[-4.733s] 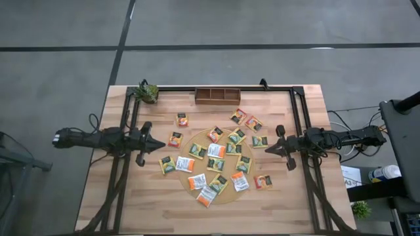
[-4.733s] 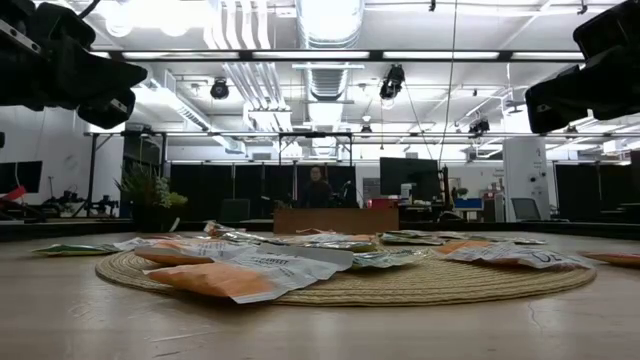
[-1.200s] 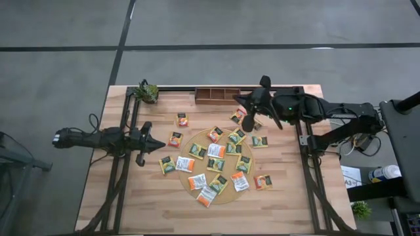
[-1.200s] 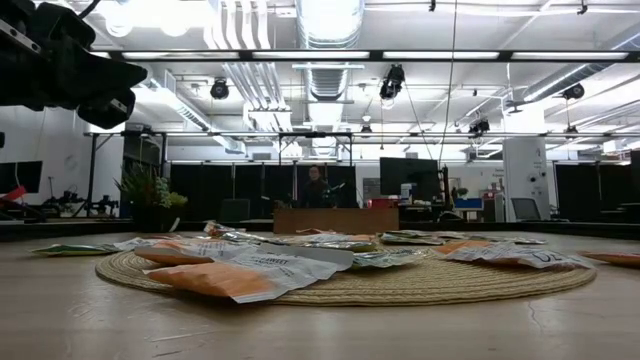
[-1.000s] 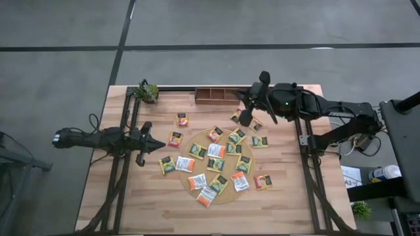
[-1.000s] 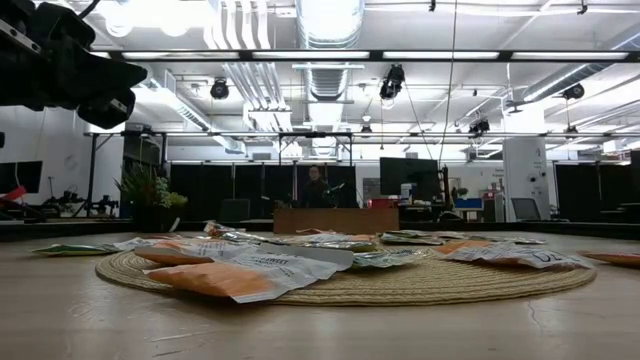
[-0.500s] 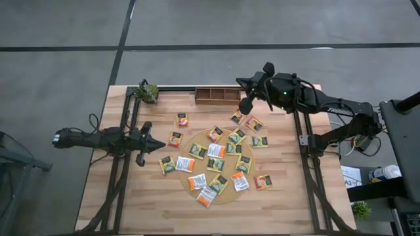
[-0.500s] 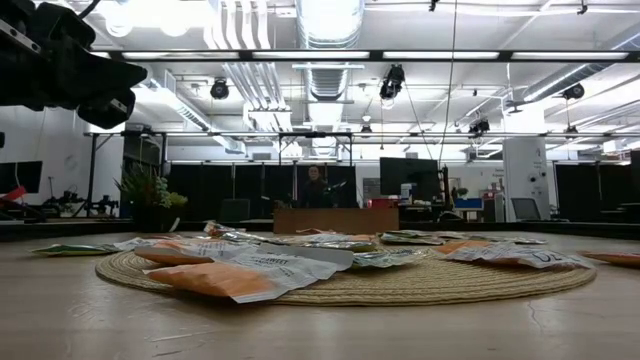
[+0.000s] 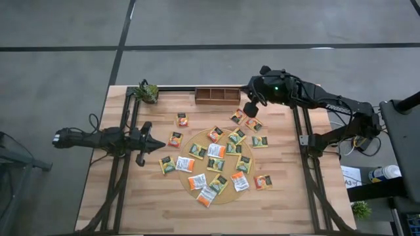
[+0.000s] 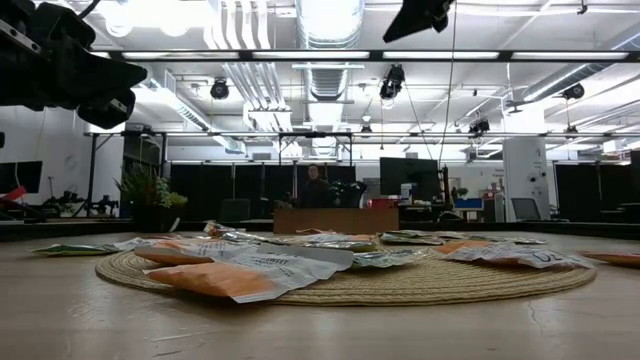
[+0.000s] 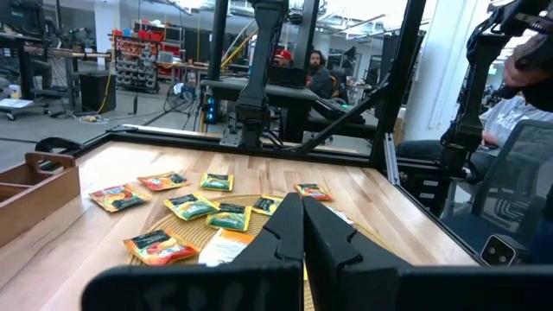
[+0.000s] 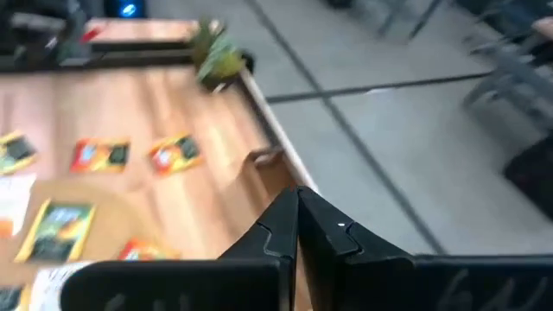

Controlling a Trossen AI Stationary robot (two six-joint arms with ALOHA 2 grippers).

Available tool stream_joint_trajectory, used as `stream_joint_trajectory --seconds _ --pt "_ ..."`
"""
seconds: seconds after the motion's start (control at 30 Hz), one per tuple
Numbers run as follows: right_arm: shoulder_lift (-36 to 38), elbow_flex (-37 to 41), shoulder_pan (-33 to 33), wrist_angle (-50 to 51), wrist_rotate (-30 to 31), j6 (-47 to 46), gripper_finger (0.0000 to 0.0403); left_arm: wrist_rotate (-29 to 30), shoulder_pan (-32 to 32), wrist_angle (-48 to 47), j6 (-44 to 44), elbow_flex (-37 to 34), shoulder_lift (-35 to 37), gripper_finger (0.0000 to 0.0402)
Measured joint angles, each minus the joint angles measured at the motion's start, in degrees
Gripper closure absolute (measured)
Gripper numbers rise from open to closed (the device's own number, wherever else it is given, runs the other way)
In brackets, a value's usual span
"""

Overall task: Pick & Place Tea
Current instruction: Put the yellow tea bag into the right section of the wooden organizer

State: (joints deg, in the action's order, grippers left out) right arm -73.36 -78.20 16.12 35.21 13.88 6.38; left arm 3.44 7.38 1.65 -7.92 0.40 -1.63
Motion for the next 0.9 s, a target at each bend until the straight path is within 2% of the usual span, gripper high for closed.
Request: stream_joint_trajectory --seconds 0.3,0.5,0.77,0.9 --pt "0.0 2.6 0.7 2.4 -3.5 4.4 0.0394 0.0 0.0 0.0 0.0 0.0 0.0 0.0402" --pt "-1.2 3.9 0.5 2.3 -12.0 4.7 0.0394 0.0 0.0 0.0 0.0 0.0 0.0 0.0402" --pt "-7.8 4.0 -2.2 3.8 -23.2 5.5 0.0394 0.0 0.0 0.0 0.0 0.0 0.0 0.0402" --pt "-10.1 4.0 -4.6 6.3 -24.9 6.6 0.0394 0.0 0.0 0.0 0.0 0.0 0.0 0.0402"
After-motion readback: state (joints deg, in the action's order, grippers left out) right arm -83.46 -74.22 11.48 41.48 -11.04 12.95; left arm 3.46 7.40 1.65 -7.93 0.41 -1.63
